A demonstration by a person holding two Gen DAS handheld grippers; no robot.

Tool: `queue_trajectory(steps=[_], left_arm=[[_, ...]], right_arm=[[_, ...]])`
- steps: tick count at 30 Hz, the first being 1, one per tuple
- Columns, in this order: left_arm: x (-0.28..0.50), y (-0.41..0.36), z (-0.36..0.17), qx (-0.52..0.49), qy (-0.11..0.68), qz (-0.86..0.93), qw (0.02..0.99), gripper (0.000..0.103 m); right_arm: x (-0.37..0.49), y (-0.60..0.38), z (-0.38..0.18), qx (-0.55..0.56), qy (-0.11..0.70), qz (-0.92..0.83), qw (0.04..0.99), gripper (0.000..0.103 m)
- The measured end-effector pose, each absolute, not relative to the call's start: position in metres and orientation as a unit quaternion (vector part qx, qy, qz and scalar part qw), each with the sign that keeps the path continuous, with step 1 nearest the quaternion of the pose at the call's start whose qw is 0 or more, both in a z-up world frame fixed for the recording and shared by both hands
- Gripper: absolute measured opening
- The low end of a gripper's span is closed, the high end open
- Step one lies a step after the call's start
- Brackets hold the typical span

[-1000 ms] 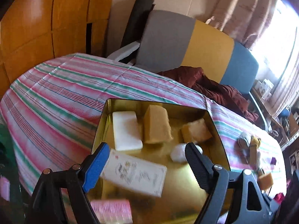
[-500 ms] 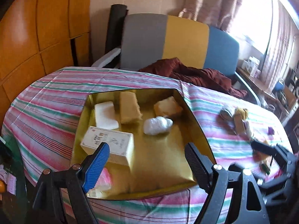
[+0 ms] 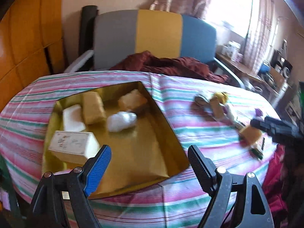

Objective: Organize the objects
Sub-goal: 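Move both tools back toward the remaining items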

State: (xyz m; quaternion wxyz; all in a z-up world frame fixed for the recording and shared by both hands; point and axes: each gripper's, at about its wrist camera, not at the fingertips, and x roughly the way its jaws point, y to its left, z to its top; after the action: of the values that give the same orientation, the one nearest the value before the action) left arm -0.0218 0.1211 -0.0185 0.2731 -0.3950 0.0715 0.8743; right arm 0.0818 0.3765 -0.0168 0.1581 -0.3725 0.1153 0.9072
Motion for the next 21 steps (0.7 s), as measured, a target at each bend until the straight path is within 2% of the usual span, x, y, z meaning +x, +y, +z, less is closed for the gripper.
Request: queue_trajectory(steps=[10,16,21], left_arm=[[-0.011,0.164,-0.043,-0.442,0.125,0.833,0.307,0.082],[-0.005,0.187,-0.042,-0.452,0.123,0.809,0.355,0.08],[0.002,0.222,-0.044,-0.466,0.127,0.779,0.401,0.076]], right_arm=[[0.139,0.498,-0.02,-0.335,0.177,0.871,0.314,0.103],[0.162,0.534,-0.039,-0.313,0.274,0.845,0.337,0.103],[0.17,0.538,-0.04,-0.302,0.302,0.839,0.336,0.103]])
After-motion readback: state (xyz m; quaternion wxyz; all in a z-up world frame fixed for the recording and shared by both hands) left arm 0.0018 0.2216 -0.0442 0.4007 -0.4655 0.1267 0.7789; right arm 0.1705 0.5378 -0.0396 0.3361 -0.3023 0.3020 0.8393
